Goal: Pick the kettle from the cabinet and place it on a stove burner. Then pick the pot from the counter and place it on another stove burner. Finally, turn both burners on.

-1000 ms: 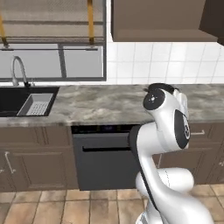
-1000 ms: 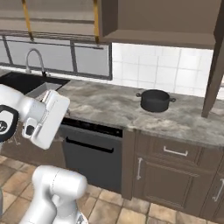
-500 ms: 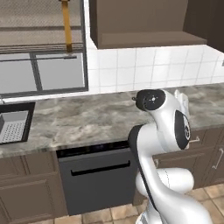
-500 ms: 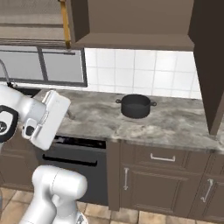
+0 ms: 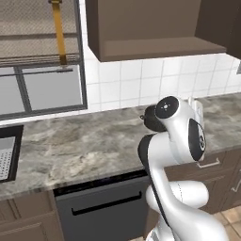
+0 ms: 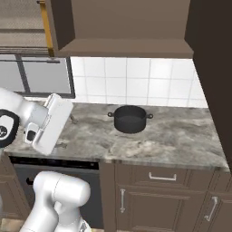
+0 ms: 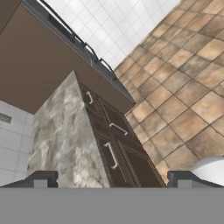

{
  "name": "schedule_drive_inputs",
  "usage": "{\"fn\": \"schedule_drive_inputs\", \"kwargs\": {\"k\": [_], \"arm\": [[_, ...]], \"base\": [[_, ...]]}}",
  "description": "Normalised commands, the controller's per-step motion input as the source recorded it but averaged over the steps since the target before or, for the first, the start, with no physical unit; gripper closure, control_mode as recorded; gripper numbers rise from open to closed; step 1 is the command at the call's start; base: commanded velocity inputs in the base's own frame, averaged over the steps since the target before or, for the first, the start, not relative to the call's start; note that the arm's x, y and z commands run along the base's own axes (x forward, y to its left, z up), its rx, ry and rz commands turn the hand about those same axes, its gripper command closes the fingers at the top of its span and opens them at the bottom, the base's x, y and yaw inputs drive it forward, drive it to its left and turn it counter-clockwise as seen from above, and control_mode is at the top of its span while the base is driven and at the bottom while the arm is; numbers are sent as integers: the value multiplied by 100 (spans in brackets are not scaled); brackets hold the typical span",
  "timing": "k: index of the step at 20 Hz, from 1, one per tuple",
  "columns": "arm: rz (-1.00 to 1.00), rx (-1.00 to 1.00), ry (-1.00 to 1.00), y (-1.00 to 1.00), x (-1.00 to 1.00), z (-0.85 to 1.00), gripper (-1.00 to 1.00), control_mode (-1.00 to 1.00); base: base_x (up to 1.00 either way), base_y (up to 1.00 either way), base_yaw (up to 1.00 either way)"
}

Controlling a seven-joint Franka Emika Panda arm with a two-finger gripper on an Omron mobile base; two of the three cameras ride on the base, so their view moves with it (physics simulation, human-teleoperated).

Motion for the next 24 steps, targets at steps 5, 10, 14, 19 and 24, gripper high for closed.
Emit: {"fn": "schedule_drive_inputs", "kwargs": {"k": [5,10,14,19,24], "arm": [[0,0,0,0,0,0,-100,100],[0,0,0,0,0,0,-100,100],[0,0,0,0,0,0,-100,100],[0,0,0,0,0,0,-100,100],[-4,0,0,17,21,0,-100,-100]], "base": [[46,20,-18],[38,28,-17],[40,30,-17],[8,8,-5],[10,6,-1]]}}
